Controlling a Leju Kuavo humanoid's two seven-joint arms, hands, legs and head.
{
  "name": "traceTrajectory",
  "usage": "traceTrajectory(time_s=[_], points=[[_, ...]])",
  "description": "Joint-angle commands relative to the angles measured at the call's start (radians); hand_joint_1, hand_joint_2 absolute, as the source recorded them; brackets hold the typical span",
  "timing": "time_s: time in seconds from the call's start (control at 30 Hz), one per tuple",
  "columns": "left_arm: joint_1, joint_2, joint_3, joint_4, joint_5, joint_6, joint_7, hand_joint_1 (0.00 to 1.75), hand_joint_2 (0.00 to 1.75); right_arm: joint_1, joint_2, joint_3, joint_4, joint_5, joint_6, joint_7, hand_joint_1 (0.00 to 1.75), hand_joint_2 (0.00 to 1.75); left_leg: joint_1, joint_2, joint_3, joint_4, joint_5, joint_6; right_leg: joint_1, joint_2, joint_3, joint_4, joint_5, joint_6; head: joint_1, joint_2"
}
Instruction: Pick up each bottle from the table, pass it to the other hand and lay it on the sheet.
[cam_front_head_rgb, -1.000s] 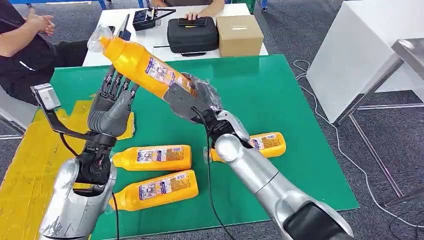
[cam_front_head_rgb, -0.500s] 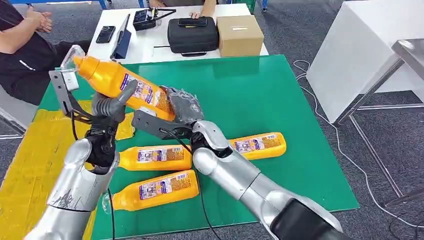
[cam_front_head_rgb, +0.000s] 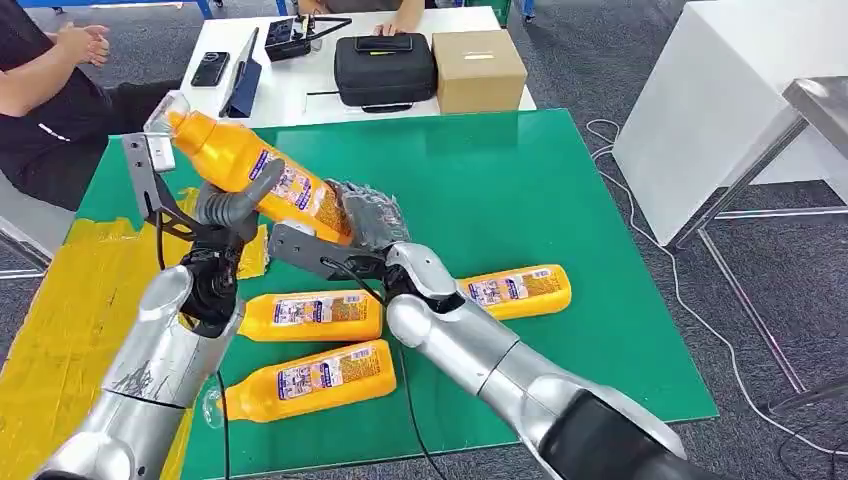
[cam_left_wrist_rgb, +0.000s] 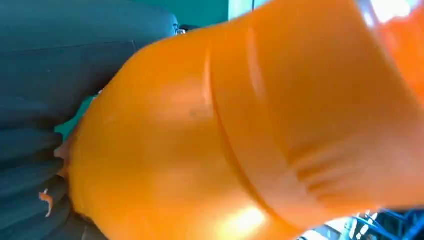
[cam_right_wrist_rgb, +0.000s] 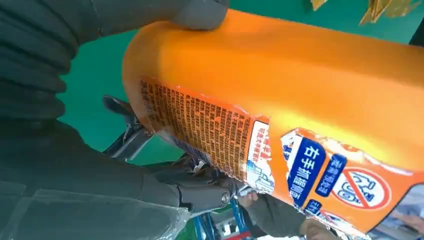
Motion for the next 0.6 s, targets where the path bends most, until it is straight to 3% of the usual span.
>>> traceTrajectory(time_s=[0.03,0.2,0.3,0.6], points=[[-0.058,-0.01,-0.037,0.047,0.039,0.012,-0.023,1.75,1.75,-0.033,0.016,0.127,0.057,-0.027,0.006,-0.017,1.75,1.75,0.0,0.0,0.003,0.0,-0.001,-0.001,0.0,-0.001,0.003,0.0,-0.001,0.0,0.0,0.0],[-0.041,-0.005,-0.034,0.019,0.09,0.008,-0.034,1.75,1.75,-0.038,0.009,0.126,0.078,-0.051,0.007,-0.014,1.75,1.75,0.0,0.0,0.012,0.0,-0.006,-0.004,0.0,-0.002,0.013,-0.001,-0.006,0.001,0.0,0.0],[-0.032,-0.002,-0.028,0.01,0.117,-0.007,-0.034,1.75,1.75,-0.037,0.005,0.124,0.081,-0.058,0.004,-0.014,1.75,1.75,0.001,0.0,0.003,0.0,-0.002,-0.001,0.0,-0.001,0.004,-0.001,-0.002,0.0,0.0,0.0],[-0.016,0.006,-0.029,-0.029,0.172,-0.037,-0.043,1.75,1.75,-0.037,-0.012,0.1,0.086,-0.083,-0.004,-0.009,1.75,1.75,0.0,-0.001,0.003,0.0,-0.002,-0.002,0.0,-0.002,0.004,-0.001,-0.002,0.0,0.0,0.0]])
